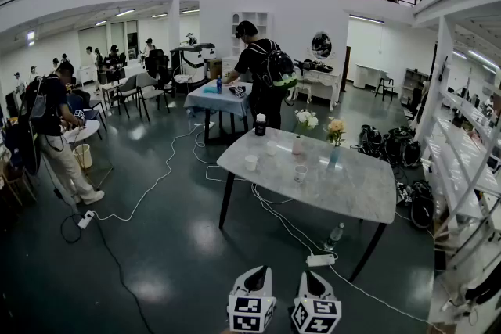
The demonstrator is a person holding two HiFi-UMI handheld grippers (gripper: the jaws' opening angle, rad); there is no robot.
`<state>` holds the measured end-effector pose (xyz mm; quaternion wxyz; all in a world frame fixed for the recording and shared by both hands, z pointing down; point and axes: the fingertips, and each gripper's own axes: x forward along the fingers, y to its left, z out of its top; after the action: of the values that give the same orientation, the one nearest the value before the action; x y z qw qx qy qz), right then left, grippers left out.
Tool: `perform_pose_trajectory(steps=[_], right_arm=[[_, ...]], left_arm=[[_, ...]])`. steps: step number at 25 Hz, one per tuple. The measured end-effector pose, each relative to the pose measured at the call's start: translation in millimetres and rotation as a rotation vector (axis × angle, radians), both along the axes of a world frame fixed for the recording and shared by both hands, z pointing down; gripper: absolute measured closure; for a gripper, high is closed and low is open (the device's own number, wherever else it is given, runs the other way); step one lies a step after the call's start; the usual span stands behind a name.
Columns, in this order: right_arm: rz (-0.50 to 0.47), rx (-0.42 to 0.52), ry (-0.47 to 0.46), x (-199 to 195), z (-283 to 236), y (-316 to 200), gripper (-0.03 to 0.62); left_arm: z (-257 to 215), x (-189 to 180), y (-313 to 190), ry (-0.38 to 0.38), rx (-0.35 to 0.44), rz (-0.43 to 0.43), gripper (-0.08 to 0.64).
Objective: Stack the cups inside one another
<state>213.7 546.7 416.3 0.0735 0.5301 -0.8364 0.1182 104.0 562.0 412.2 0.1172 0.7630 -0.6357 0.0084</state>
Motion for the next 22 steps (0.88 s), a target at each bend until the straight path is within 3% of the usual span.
perform_pose_trajectory(steps=[9,22], right_arm=[[0.013,0.000,0.000,-12.1,-0.6,-6.7,0.585],[0.089,-0.023,-0.025,-34.7,10.7,-14.7,0.584]], left_arm=[[1.0,-12.0,-7.2,-0.008,-0.001,0.013,0.565],[15.7,-66.7,-9.8,-0.044,-0.017,0.027,0.565]])
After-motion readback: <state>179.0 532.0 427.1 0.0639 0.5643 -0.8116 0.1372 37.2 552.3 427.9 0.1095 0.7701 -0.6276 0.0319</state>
